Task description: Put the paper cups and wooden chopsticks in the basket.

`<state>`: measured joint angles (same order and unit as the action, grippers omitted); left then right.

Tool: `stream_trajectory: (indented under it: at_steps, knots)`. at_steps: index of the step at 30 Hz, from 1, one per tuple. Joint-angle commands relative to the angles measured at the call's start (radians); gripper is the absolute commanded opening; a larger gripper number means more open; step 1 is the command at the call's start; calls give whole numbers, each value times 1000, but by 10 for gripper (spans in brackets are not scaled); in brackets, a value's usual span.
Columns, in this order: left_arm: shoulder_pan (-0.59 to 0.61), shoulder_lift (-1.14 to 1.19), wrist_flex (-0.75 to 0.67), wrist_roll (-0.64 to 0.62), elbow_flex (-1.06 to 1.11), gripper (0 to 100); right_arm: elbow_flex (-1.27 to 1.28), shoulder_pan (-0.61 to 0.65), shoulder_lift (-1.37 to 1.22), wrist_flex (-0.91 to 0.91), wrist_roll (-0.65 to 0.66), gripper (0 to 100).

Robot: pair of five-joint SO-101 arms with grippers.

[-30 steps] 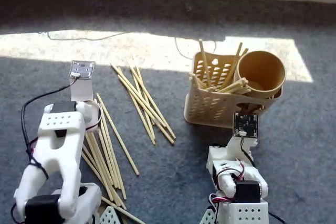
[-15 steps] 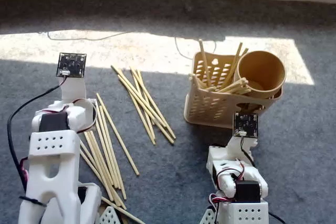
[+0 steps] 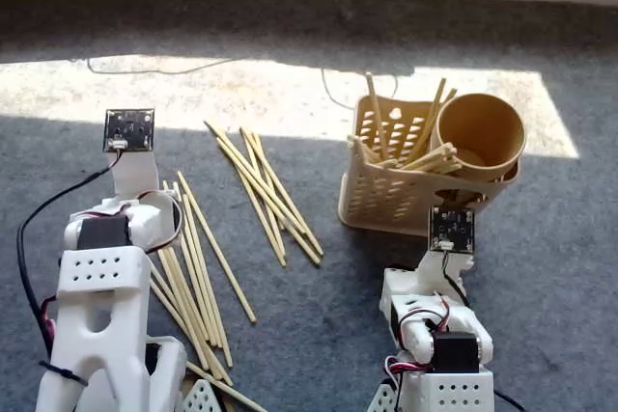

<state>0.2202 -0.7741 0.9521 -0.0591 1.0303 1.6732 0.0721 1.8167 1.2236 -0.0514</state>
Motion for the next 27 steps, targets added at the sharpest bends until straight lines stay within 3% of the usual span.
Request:
stream_trajectory:
  at_steps: [1, 9, 13, 20, 27]
  knots:
    - [-12, -21, -69, -18, 22, 119, 104, 7, 2, 7, 9, 8]
    - [16, 18, -110, -20, 58, 119, 104, 7, 2, 7, 9, 8]
    - [24, 206, -192, -20, 25, 119, 104, 7, 2, 7, 9, 8]
    - [81, 547, -195, -20, -186, 111, 104, 7, 2, 7, 9, 8]
    - [73, 690, -169, -21, -312, 80, 104, 7, 2, 7, 9, 8]
